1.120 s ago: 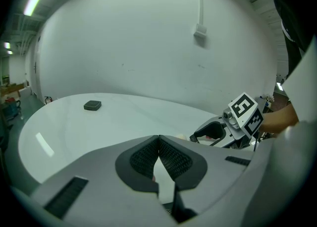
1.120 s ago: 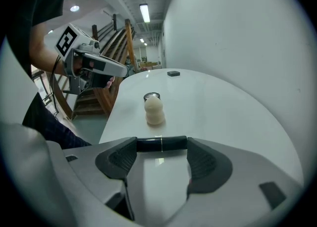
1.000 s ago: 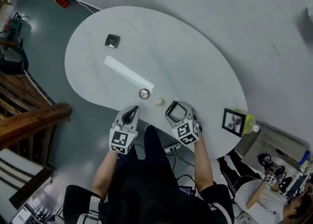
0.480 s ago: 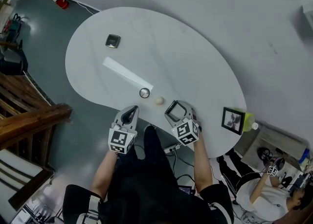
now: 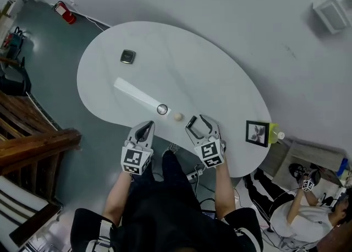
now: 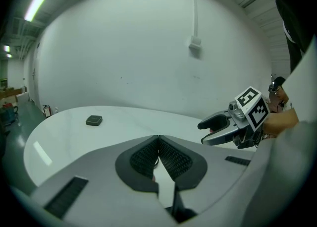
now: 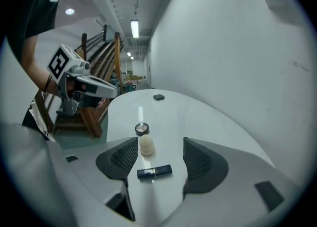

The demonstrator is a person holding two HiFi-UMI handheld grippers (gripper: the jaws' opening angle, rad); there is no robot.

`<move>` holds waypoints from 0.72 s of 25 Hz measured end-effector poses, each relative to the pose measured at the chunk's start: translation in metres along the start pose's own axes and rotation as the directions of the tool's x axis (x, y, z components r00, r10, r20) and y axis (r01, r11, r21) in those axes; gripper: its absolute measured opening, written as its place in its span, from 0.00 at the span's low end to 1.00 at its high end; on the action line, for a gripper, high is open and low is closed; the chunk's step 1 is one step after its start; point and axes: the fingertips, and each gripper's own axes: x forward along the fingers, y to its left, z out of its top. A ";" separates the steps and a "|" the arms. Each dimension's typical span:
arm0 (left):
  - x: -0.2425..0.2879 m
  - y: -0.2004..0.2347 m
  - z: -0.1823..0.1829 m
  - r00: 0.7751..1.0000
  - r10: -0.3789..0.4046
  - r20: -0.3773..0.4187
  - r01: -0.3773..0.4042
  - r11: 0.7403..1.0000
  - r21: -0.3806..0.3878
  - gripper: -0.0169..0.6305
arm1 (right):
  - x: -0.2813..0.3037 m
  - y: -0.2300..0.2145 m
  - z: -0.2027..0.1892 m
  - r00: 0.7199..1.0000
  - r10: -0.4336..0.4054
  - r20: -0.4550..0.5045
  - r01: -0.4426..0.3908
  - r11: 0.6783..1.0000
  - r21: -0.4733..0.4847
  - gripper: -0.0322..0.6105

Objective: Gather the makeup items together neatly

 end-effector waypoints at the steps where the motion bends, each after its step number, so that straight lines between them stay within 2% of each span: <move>1: -0.002 -0.001 0.005 1.000 -0.004 0.009 0.004 1.000 0.006 0.05 | -0.006 -0.002 0.008 0.999 -0.016 0.029 0.015 1.000 0.027 0.52; 6: -0.016 -0.012 0.029 0.998 -0.037 0.051 0.034 0.998 0.048 0.05 | -0.041 -0.009 0.042 0.980 -0.133 0.147 0.117 0.987 0.114 0.51; 11: -0.028 -0.025 0.055 0.992 -0.073 0.105 0.064 0.994 0.089 0.05 | -0.074 -0.017 0.072 0.939 -0.254 0.231 0.222 0.963 0.155 0.49; 16: -0.046 -0.038 0.087 0.980 -0.097 0.177 0.078 0.991 0.111 0.05 | -0.105 -0.013 0.097 0.890 -0.341 0.303 0.297 0.937 0.182 0.26; 18: -0.054 -0.042 0.101 0.974 -0.103 0.201 0.079 0.989 0.125 0.05 | -0.116 -0.008 0.104 0.874 -0.359 0.327 0.306 0.930 0.202 0.22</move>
